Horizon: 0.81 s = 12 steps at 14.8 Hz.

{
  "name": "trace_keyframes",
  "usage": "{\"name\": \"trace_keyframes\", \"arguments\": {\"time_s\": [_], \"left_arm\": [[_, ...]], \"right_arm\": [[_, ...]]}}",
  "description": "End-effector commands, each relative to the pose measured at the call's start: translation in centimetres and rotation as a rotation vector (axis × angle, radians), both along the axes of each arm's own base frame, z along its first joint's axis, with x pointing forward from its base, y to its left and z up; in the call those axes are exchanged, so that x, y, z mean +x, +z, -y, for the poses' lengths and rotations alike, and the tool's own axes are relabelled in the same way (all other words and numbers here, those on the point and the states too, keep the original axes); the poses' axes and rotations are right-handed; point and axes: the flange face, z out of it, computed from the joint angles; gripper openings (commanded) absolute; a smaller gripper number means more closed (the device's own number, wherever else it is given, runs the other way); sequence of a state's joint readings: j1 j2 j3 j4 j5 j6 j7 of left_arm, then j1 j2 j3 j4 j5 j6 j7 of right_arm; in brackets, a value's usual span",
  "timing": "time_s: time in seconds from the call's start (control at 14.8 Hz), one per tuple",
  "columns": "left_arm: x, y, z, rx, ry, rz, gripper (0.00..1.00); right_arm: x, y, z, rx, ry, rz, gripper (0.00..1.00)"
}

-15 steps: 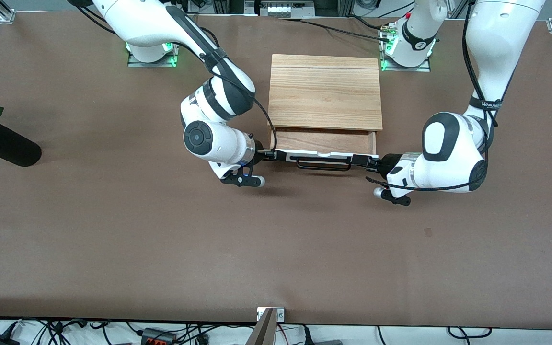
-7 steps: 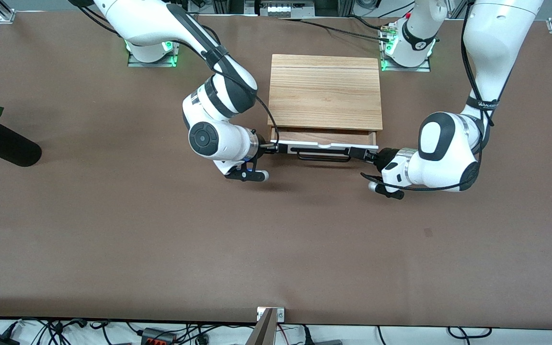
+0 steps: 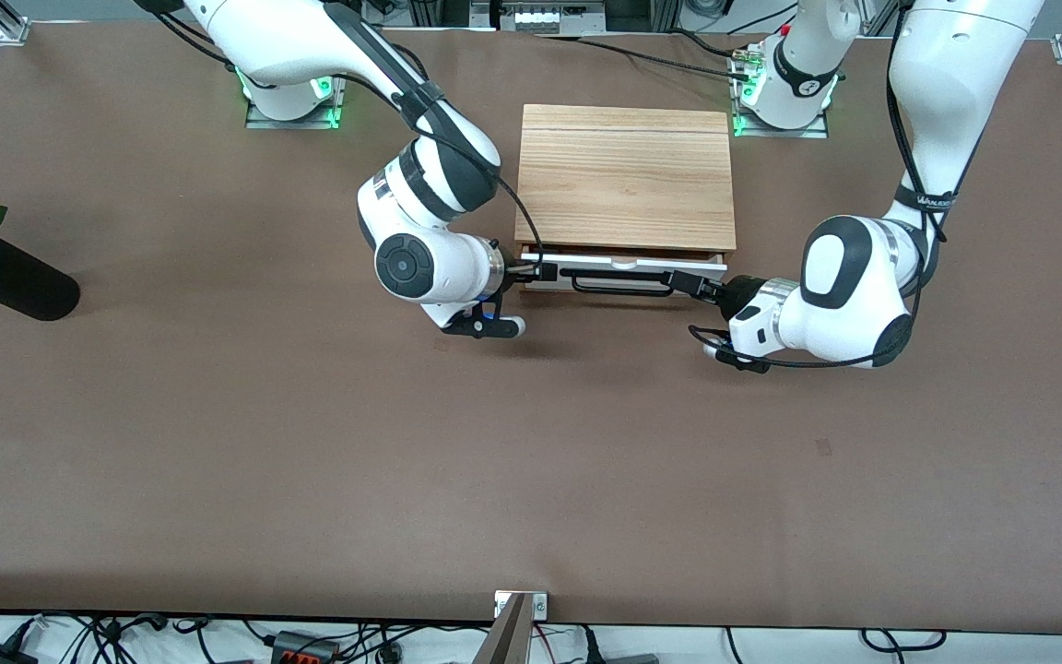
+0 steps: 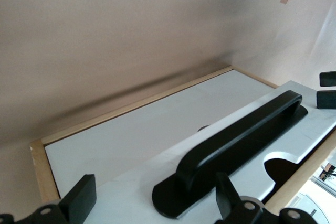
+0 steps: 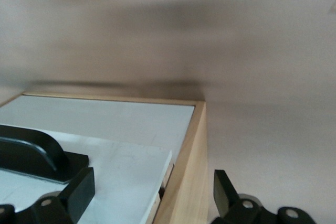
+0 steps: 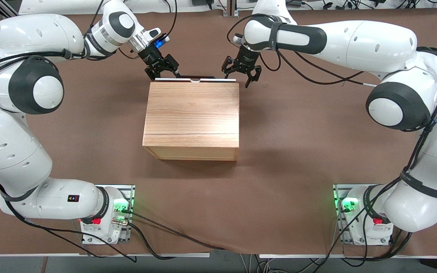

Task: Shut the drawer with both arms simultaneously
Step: 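Push the drawer front into the cabinet with both grippers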

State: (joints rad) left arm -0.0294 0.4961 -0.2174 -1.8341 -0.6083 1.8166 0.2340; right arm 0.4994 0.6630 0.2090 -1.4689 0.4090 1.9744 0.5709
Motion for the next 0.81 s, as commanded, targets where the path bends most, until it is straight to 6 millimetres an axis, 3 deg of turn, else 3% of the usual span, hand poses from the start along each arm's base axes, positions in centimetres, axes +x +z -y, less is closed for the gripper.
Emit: {"name": "trace_keyframes", "arguments": {"time_s": [0.0, 0.41, 0.54, 0.74], "left_arm": [[-1.2, 0.1, -0.1, -0.024, 0.0, -0.014, 1.0], [-2.1, 0.0, -0.1, -0.043, -0.032, -0.075, 1.0], [-2.1, 0.0, -0.1, -0.042, -0.032, -0.076, 1.0], [-1.9, 0.3, -0.1, -0.043, -0.032, -0.069, 1.0]], "right_arm": [[-1.4, 0.2, -0.2, -0.024, 0.031, -0.079, 1.0], [-1.9, 0.1, 0.1, -0.042, 0.051, -0.118, 1.0], [-1.4, 0.3, 0.4, -0.039, 0.038, -0.108, 1.0], [0.5, 2.2, 0.7, -0.014, 0.016, -0.061, 1.0]]}}
